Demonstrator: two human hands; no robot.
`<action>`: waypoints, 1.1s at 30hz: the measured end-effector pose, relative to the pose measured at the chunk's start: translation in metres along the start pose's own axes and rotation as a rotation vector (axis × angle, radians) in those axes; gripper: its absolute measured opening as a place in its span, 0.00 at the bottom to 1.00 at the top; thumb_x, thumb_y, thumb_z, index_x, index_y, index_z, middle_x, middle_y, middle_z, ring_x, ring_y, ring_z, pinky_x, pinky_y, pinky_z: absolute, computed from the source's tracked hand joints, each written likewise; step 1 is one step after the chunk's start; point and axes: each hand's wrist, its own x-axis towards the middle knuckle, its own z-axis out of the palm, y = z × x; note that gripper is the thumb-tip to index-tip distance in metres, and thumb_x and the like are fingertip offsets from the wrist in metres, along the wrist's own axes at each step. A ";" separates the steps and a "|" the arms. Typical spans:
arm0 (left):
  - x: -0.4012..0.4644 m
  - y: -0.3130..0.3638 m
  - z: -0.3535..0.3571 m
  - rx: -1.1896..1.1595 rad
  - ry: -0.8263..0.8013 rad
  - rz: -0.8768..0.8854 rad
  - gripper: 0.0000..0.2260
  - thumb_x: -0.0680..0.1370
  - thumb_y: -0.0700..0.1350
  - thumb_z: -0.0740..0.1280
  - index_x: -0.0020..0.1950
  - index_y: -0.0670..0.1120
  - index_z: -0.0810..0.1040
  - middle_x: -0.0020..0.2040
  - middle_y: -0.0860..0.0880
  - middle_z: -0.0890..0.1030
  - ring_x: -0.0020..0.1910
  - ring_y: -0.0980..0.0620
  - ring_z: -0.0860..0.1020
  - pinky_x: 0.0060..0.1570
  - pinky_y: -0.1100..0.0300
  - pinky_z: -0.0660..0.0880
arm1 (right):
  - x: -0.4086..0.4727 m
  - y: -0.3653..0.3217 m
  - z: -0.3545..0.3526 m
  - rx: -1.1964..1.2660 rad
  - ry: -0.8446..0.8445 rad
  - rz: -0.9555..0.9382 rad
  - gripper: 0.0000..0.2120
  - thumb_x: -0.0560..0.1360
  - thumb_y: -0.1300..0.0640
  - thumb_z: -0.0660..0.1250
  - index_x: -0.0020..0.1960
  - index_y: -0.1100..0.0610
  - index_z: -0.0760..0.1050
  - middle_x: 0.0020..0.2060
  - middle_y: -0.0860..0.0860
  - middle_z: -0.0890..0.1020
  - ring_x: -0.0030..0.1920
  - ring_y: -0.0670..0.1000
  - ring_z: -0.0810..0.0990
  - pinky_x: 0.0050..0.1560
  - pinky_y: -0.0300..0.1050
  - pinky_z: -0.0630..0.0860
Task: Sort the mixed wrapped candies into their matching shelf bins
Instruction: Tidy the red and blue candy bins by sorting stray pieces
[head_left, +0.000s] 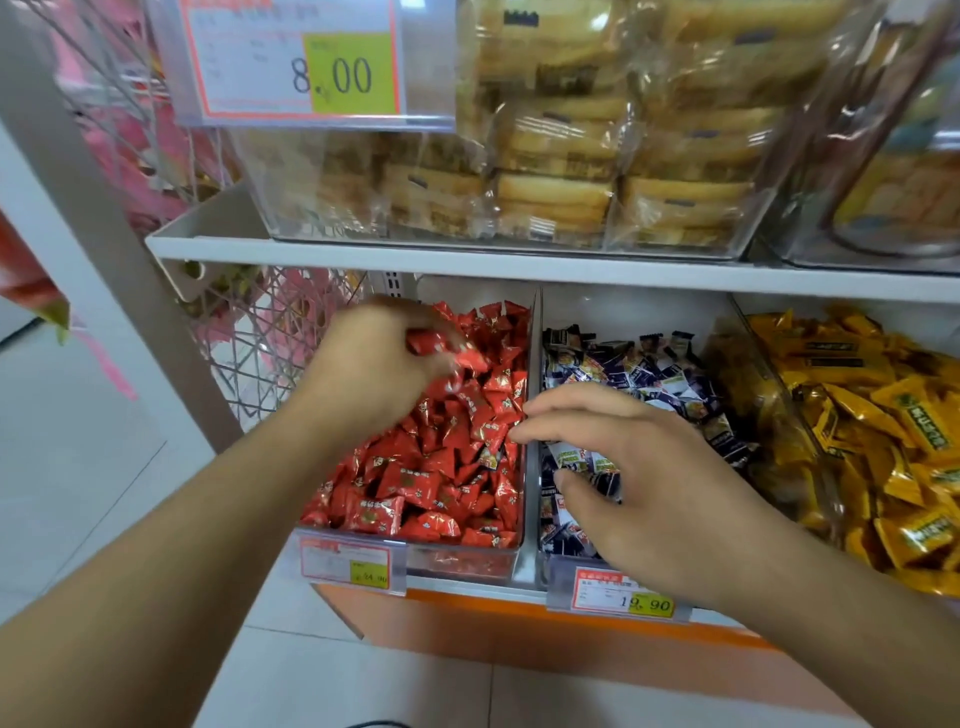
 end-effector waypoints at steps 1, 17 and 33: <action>0.006 -0.003 -0.003 0.048 0.080 0.027 0.04 0.76 0.51 0.76 0.50 0.58 0.86 0.42 0.62 0.83 0.34 0.64 0.78 0.32 0.77 0.69 | 0.000 0.000 0.001 0.003 0.000 0.000 0.20 0.81 0.61 0.66 0.65 0.40 0.80 0.65 0.28 0.71 0.69 0.30 0.67 0.65 0.20 0.54; -0.037 0.004 0.032 0.225 -0.410 0.235 0.06 0.79 0.46 0.71 0.53 0.57 0.84 0.47 0.58 0.85 0.46 0.61 0.82 0.51 0.60 0.80 | -0.001 -0.005 0.003 0.007 0.002 0.003 0.21 0.80 0.64 0.67 0.66 0.42 0.79 0.65 0.30 0.70 0.68 0.29 0.65 0.63 0.18 0.53; -0.016 -0.012 0.042 0.095 -0.442 0.070 0.12 0.76 0.44 0.77 0.56 0.56 0.82 0.49 0.60 0.84 0.49 0.65 0.80 0.45 0.75 0.70 | -0.002 -0.001 0.001 0.019 -0.008 -0.004 0.22 0.80 0.64 0.67 0.65 0.39 0.79 0.65 0.28 0.69 0.69 0.28 0.64 0.63 0.17 0.52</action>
